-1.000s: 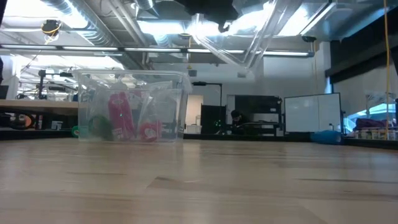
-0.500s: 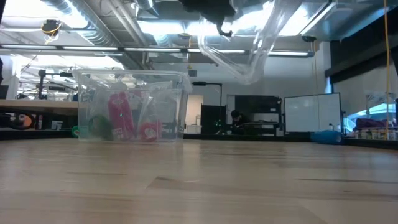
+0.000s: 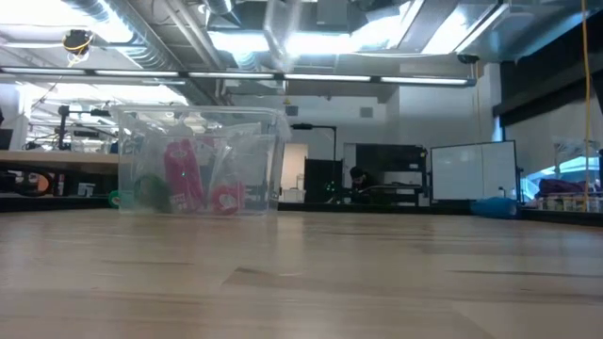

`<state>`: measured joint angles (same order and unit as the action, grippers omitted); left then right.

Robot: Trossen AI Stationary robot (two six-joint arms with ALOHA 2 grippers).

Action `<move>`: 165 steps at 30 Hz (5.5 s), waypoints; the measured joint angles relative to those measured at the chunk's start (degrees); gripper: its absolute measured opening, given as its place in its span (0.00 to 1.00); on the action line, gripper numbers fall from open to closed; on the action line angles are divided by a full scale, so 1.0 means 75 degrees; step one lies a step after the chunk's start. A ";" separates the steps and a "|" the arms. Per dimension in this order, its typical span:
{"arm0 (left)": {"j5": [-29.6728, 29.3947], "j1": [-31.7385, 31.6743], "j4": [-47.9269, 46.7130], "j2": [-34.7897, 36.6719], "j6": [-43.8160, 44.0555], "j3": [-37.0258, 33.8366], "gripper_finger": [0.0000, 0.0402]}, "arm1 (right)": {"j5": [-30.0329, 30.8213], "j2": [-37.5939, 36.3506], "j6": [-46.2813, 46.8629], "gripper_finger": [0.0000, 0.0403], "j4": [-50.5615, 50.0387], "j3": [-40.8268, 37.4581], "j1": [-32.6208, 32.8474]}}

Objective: Roll bandage
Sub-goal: Close the transparent container

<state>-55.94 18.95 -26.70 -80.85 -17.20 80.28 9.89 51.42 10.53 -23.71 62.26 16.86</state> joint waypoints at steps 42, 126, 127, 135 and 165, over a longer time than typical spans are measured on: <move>0.5848 -0.5103 -0.8454 -0.0819 -0.0455 0.2851 0.05 | -0.0370 0.6616 -0.0862 0.29 0.8150 -0.2912 -0.2912; 0.6411 -0.4864 -0.7254 -0.1874 0.0230 0.1827 0.40 | -0.0485 0.8275 -0.0126 0.29 0.8164 -0.1384 -0.3151; 0.6411 -0.4855 -0.7289 -0.1796 0.0195 0.1873 0.40 | -0.0379 0.8170 -0.0132 0.29 0.8021 -0.1384 -0.3153; 0.6335 -0.4854 -0.6479 -0.0511 0.0517 0.1754 0.36 | -0.0259 0.6987 -0.0686 0.29 0.5843 -0.1384 -0.3153; 0.6371 -0.4222 0.0656 0.5521 0.2615 -0.5303 0.17 | -0.1757 0.8304 -0.2245 0.29 0.4730 0.2326 -0.3491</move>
<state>-8.15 -12.71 -21.78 -39.44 2.41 40.51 -3.29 113.70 -6.30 11.77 79.70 -9.32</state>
